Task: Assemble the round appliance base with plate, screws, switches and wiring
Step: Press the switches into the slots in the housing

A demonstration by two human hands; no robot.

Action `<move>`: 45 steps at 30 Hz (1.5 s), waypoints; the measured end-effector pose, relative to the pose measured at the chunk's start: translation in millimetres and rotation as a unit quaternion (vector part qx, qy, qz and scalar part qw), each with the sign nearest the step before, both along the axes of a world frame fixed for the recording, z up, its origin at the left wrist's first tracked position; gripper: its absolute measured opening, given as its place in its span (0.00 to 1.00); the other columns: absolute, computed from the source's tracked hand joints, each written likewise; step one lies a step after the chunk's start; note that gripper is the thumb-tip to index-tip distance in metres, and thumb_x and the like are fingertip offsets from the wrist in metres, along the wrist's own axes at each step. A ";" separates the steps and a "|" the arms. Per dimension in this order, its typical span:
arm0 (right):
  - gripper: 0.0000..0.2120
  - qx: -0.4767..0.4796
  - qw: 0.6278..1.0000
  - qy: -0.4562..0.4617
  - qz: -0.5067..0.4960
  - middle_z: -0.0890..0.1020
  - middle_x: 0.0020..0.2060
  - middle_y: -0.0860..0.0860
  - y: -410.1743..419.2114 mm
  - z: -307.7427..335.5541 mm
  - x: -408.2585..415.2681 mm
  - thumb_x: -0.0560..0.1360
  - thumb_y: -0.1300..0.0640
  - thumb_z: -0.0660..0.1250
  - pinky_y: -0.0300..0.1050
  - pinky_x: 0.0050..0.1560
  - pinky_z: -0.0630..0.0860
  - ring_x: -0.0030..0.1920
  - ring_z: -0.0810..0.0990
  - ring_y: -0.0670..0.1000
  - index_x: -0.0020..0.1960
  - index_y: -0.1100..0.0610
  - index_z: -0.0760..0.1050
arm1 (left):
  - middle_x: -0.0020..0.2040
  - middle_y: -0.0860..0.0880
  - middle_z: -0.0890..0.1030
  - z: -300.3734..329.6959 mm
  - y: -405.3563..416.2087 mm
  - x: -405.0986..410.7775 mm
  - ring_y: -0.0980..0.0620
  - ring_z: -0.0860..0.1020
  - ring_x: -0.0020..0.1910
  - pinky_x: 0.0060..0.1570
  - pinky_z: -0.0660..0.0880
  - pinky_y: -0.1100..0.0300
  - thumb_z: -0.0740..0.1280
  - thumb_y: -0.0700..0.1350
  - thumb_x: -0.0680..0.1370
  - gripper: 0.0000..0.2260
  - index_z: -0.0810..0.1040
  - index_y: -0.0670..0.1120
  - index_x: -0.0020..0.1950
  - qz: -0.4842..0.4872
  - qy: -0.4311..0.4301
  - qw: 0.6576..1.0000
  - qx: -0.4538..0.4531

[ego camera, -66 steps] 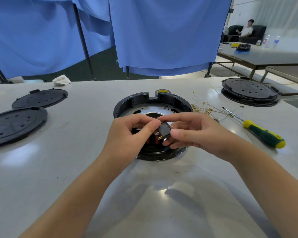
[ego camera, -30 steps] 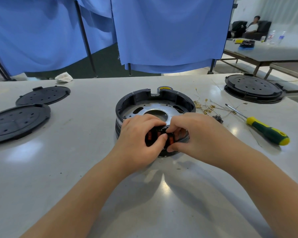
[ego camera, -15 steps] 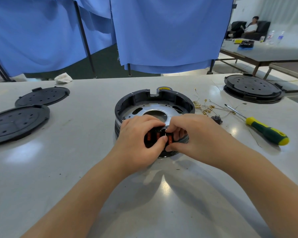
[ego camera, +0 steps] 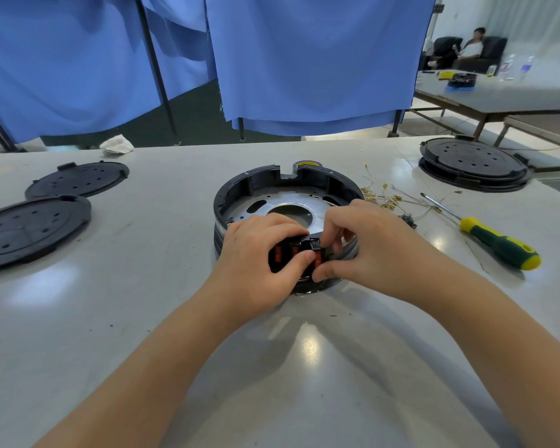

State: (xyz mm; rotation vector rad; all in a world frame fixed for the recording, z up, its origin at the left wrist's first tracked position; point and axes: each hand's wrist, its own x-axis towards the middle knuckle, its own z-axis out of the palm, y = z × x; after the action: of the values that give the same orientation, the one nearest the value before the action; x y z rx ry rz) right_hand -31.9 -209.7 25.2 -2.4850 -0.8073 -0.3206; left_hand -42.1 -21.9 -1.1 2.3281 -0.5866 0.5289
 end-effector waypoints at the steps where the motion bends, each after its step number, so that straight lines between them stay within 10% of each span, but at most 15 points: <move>1: 0.16 0.007 1.000 0.002 0.003 0.76 0.36 0.42 -1.1 0.5 0.6 0.62 0.45 0.78 0.42 0.45 0.70 0.44 0.71 0.42 0.36 0.42 0.69 | 0.52 0.56 0.82 0.3 -0.1 0.1 0.54 0.77 0.56 0.62 0.66 0.48 0.68 0.53 0.72 0.15 0.84 0.48 0.55 0.000 0.000 1.000 -0.002; 10: 0.17 0.003 1.000 0.023 -0.019 0.78 0.51 0.44 -6.0 -7.2 9.4 0.70 0.53 0.73 0.43 0.59 0.68 0.55 0.73 0.47 0.57 0.50 0.76 | 0.52 0.56 0.82 0.6 0.9 2.2 0.53 0.78 0.55 0.61 0.69 0.45 0.66 0.50 0.73 0.14 0.84 0.48 0.55 0.000 0.007 1.000 -0.014; 38: 0.05 0.159 0.984 0.076 -0.035 0.83 0.41 0.41 2.5 -9.3 11.9 0.70 0.52 0.71 0.45 0.54 0.76 0.47 0.79 0.40 0.44 0.46 0.84 | 0.48 0.57 0.84 3.1 -6.0 2.5 0.59 0.79 0.52 0.60 0.73 0.51 0.73 0.41 0.73 0.07 0.87 0.48 0.49 0.028 0.044 0.993 -0.109; 45: 0.10 0.070 0.996 0.062 -0.005 0.81 0.45 0.40 -6.5 -6.9 14.3 0.71 0.50 0.71 0.46 0.57 0.72 0.52 0.76 0.42 0.52 0.46 0.82 | 0.49 0.58 0.82 3.6 -0.8 1.7 0.55 0.78 0.54 0.60 0.71 0.45 0.71 0.46 0.71 0.11 0.85 0.49 0.52 0.005 0.035 0.998 -0.054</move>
State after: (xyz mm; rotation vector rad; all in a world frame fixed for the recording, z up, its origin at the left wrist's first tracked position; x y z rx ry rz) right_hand -17.6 -216.2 18.3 -2.3531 -0.6984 -0.2156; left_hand -40.4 -22.6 2.5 2.2391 -0.5006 0.4695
